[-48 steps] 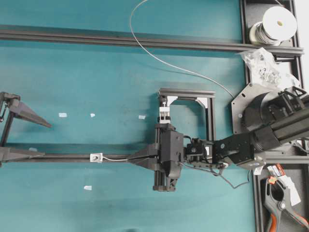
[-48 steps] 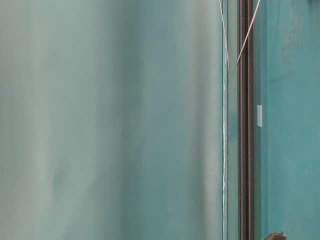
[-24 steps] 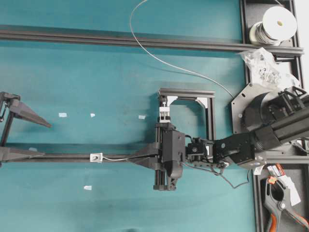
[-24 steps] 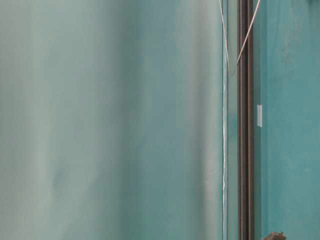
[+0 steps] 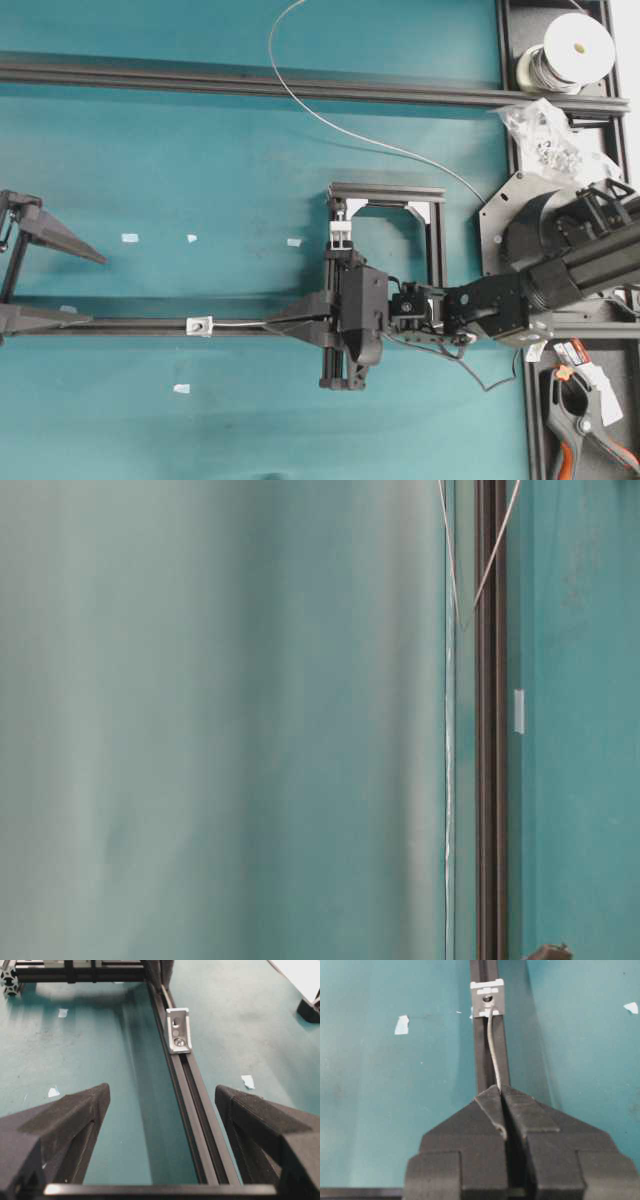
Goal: Insert the wire through the hole in the metal fitting.
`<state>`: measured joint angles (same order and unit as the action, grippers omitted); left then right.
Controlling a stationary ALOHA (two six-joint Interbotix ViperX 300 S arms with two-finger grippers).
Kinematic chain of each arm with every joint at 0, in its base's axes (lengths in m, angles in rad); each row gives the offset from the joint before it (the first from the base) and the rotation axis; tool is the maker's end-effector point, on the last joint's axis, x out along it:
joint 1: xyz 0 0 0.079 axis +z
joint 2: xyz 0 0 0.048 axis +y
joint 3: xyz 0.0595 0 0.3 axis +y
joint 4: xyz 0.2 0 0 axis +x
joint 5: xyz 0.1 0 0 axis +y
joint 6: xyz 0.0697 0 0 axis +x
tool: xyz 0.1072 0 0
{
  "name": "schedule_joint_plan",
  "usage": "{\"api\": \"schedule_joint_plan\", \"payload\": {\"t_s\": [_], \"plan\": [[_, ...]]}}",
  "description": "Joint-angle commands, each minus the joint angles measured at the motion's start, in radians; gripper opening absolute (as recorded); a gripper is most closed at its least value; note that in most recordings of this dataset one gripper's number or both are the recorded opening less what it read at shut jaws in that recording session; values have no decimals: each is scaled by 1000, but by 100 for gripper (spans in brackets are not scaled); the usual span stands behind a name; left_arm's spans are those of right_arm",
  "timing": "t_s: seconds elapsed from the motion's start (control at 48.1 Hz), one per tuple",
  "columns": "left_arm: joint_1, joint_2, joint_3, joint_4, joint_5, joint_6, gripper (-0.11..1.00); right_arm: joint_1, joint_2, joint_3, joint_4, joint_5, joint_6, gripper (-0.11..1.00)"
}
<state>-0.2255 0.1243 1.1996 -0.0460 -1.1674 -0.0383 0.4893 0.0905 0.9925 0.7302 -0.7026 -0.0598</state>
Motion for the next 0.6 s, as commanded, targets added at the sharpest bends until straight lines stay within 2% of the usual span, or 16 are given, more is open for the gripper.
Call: {"api": "schedule_joint_plan", "payload": {"t_s": [0.0,0.582], "plan": [[-2,-14,-8,0,-5,2,75,-5,-32,-2,-3,-14,2,0],[-2,-14,-8,0,-5,2,75,6,-34,2,-3,-5,3,0]]}}
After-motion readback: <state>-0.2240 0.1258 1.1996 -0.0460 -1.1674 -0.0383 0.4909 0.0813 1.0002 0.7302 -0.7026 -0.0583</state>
